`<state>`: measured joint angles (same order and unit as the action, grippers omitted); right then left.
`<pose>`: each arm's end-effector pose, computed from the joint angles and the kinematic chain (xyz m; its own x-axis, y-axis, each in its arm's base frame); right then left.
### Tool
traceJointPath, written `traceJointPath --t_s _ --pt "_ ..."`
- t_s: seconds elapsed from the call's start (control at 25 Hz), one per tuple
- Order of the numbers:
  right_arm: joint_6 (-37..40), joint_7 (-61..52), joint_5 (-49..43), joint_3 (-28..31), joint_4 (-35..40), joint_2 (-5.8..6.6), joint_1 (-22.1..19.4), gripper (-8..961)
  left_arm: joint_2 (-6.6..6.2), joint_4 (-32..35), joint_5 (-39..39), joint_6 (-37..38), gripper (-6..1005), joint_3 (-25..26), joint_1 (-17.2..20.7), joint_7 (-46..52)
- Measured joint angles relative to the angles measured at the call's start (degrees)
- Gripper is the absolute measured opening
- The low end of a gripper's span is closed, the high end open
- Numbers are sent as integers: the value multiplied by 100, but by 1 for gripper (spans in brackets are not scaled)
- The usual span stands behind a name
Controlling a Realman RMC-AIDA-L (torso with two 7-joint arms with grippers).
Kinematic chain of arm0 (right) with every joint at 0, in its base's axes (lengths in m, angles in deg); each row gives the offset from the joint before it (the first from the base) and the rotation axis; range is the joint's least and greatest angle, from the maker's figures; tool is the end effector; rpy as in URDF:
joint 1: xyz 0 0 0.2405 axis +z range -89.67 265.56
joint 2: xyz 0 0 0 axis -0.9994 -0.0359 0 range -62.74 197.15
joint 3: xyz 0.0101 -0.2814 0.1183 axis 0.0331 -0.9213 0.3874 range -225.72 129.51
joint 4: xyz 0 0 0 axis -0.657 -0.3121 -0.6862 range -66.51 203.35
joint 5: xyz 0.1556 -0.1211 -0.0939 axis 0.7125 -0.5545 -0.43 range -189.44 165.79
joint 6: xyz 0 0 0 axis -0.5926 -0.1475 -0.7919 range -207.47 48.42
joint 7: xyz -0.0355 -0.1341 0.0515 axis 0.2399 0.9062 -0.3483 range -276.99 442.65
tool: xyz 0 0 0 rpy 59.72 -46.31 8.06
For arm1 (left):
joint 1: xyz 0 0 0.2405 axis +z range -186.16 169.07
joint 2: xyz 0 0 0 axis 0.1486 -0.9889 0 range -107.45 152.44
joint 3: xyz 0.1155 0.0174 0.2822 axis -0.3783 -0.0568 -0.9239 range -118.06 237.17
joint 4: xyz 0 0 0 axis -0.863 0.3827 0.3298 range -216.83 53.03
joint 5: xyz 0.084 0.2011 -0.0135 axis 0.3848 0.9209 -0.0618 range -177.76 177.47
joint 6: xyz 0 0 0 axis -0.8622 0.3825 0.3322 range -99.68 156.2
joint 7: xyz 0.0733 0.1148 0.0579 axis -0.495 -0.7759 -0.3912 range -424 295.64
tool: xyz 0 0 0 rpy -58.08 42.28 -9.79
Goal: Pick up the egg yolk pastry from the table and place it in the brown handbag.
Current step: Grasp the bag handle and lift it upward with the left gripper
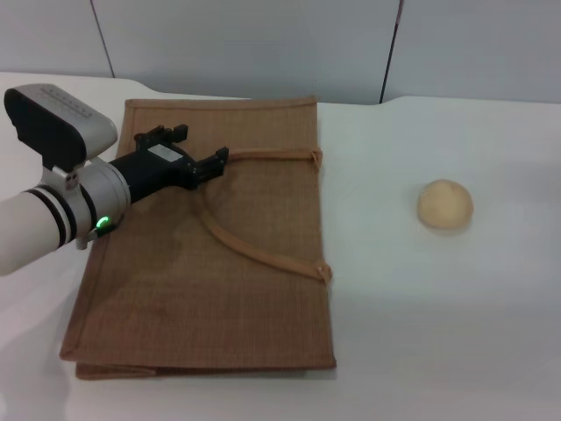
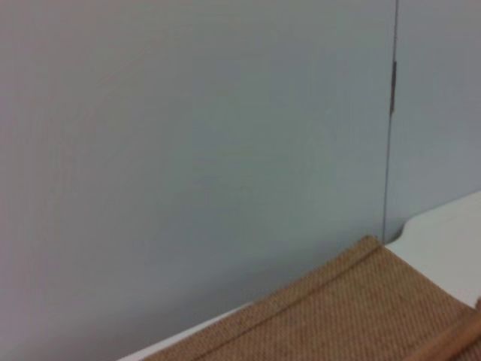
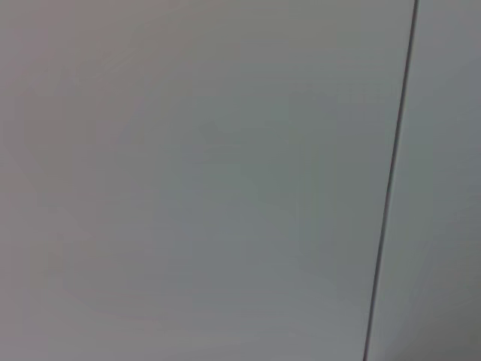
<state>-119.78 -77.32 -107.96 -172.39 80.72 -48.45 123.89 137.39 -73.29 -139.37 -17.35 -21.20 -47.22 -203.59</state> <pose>0.3986 0.4375 -0.0011 0.7136 -0.2350 -0.6600 -0.6069 0.2632 -0.7499 -0.3319 0.4410 -0.0604 0.8212 0.2441 0.5158 0.5565 -0.5431 -0.6288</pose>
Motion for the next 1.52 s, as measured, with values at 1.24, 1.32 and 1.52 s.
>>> traceJointPath --t_s 1.24,1.32,1.52 --pt "16 11 27 1 -9 0 48 878 122 0 475 510 812 -1 -66 153" --pt "17 10 26 3 -9 0 53 878 128 4 475 510 813 -1 -82 156" --pt "18 -7 31 10 -9 -1 54 879 130 -21 500 525 762 2 -164 167"
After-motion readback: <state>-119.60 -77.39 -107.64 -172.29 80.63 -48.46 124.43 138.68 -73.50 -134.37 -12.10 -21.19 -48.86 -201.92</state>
